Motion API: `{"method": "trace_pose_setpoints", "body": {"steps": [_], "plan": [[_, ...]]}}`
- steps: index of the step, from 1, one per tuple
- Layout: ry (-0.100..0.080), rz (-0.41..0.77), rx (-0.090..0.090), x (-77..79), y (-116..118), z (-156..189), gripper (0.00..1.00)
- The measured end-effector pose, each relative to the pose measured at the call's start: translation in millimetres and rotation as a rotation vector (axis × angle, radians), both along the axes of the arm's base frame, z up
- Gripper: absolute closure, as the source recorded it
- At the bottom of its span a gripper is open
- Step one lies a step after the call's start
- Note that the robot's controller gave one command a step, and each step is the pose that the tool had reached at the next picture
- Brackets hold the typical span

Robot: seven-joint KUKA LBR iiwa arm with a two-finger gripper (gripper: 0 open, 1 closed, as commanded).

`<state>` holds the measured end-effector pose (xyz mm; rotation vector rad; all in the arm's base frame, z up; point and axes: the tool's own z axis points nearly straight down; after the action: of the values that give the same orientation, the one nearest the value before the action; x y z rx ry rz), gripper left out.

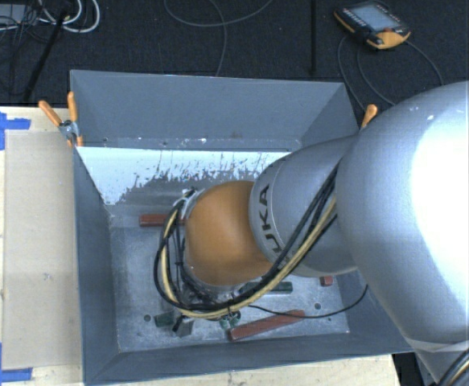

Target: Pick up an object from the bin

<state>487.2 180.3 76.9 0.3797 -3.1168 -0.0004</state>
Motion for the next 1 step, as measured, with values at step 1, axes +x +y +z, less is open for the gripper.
{"method": "trace_pose_setpoints", "body": {"steps": [1], "plan": [[0.006,-0.017,-0.002,6.4,-15.6,48.8,1.0]]}}
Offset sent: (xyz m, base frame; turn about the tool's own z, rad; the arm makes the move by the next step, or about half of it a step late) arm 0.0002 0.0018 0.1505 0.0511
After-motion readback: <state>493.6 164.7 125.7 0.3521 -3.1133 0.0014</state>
